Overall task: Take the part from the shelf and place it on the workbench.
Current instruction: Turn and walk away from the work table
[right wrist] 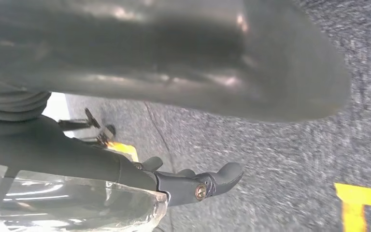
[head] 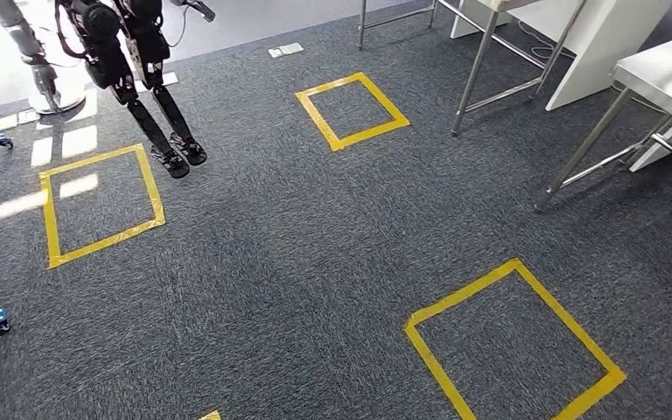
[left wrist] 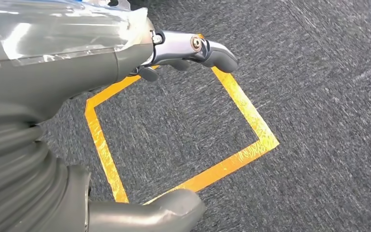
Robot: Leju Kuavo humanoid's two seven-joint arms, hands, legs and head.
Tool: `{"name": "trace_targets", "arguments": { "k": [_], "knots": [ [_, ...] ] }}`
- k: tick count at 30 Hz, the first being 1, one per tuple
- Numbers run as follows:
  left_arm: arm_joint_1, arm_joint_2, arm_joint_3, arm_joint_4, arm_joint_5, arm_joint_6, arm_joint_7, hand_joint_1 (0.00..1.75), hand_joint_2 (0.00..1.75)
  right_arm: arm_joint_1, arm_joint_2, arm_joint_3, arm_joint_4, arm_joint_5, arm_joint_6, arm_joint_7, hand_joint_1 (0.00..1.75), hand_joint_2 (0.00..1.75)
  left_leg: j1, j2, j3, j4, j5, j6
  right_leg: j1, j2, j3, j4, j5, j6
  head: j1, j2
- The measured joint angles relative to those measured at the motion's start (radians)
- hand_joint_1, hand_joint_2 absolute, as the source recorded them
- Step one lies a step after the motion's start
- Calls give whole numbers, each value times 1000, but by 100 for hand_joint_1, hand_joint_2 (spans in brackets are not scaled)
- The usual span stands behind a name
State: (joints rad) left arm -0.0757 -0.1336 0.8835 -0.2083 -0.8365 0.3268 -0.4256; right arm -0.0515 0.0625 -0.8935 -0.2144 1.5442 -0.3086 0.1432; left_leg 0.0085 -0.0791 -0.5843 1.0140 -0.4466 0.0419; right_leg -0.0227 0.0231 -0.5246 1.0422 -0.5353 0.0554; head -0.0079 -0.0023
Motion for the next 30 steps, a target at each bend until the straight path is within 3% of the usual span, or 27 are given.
{"name": "trace_targets", "arguments": {
  "k": [1, 3, 5, 6, 8, 10, 11, 12, 15, 17, 19, 21, 22, 24, 26, 27, 28, 30],
  "knots": [
    [0, 0, 0, 0, -2, 0, 0, 0, 175, 0, 0, 0, 0, -2, 0, 1, 0, 0, -2, -7, -1, 1, 1, -5, 0, 7, 13, -34, 12, -3, -1, 0],
    [1, 0, 0, 0, -3, -2, 0, 0, 175, -2, 1, 0, 0, -3, 0, 2, 0, 0, -2, -18, -3, 0, 3, -18, 8, 2, 17, -45, 19, -19, -2, 0],
    [4, 1, 0, 0, -4, -2, 1, 0, 175, -4, 1, -1, 0, -3, 0, 3, 0, 0, 3, -6, -11, 10, -4, -28, 3, -11, 22, -48, 26, -37, -2, 0],
    [4, 1, 0, 0, -4, -2, 1, 0, 175, -5, 1, -1, 0, -3, 0, 3, 0, 0, 4, 13, -23, 36, -23, -32, 1, -19, 24, -50, 30, -46, -4, 0],
    [3, 1, 0, 0, -4, -2, 3, 0, 175, -3, 1, -1, 0, 0, 0, 1, 0, 0, 5, 56, -69, 144, -90, -38, 3, -37, 22, -51, 32, -58, -8, 0],
    [2, 0, 0, 0, -3, -2, 4, 0, 175, 1, 1, -1, 0, 1, 0, 1, 0, 0, 7, 70, -121, 260, -141, -44, 9, -58, 21, -51, 31, -62, -9, 0],
    [3, 1, 0, 0, -3, -2, 4, 0, 175, 1, 2, -1, 0, 2, 0, 1, 0, 0, 8, 73, -129, 281, -142, -46, 10, -68, 21, -51, 31, -63, -9, 0],
    [3, 1, 0, 0, -3, -2, 5, 0, 175, 1, 2, -1, 0, 2, 0, 1, 0, 0, 9, 76, -118, 264, -125, -47, 11, -77, 21, -51, 30, -63, -9, 0],
    [2, 2, 0, 0, -3, -2, 5, 0, 175, -1, 3, -1, 0, 2, 0, 0, 0, 0, 9, 119, -18, 83, -44, -42, 17, -101, 24, -48, 24, -59, -10, 0],
    [-2, 2, 0, 0, -3, -2, 5, 0, 175, -1, 3, -1, 0, 2, 0, 0, 0, 0, 4, 138, 13, 19, -30, -34, 26, -116, 24, -48, 19, -50, -6, 0],
    [-3, 2, 0, 0, -3, -2, 5, 0, 175, -3, 3, -1, 0, 2, 0, 0, 0, 0, -2, 119, 10, 11, -28, -21, 30, -132, 27, -48, 17, -41, -3, 0],
    [-3, 1, 0, 0, -3, -2, 5, 0, 175, -5, 3, -1, 0, 2, 0, 0, 0, 0, -3, 102, 9, 3, -19, -5, 25, -107, 16, -20, -2, -34, -2, 0],
    [-3, 1, 0, 0, -3, -1, 5, 0, 175, -5, 4, -1, 0, 2, 0, 0, 0, 0, -1, 94, 10, -1, -15, 3, 23, -82, -3, 20, -24, -33, -2, 0],
    [-5, 2, 0, 0, -3, 0, 6, 0, 175, -1, 6, -1, 1, 2, 1, -1, 0, 0, 0, 74, 5, -2, -11, 10, 17, -39, -66, 150, -83, -36, -1, 0],
    [-5, 2, 1, 0, -3, 1, 6, 0, 175, 2, 6, -1, 1, 3, 3, -1, 0, 0, -1, 50, 3, -2, -10, 11, 13, -30, -110, 239, -108, -30, -1, 0],
    [-4, 2, 1, 0, -3, 1, 6, 0, 175, 2, 6, -2, 1, 3, 4, -1, 0, 0, -1, 37, 3, -1, -9, 11, 11, -28, -106, 229, -96, -21, 0, 0],
    [-4, 2, 1, 0, -3, 1, 6, 0, 175, 2, 6, -2, 1, 3, 5, -1, 0, 0, 0, 26, 3, -1, -8, 9, 8, -25, -83, 181, -70, -11, -1, 0],
    [-3, 2, 1, 0, -4, 1, 7, 0, 175, 0, 7, -2, 1, 4, 5, -1, 0, 0, 0, 3, 4, 2, -7, 2, -1, 0, -19, 40, -11, 3, 0, 0]
  ]
}}
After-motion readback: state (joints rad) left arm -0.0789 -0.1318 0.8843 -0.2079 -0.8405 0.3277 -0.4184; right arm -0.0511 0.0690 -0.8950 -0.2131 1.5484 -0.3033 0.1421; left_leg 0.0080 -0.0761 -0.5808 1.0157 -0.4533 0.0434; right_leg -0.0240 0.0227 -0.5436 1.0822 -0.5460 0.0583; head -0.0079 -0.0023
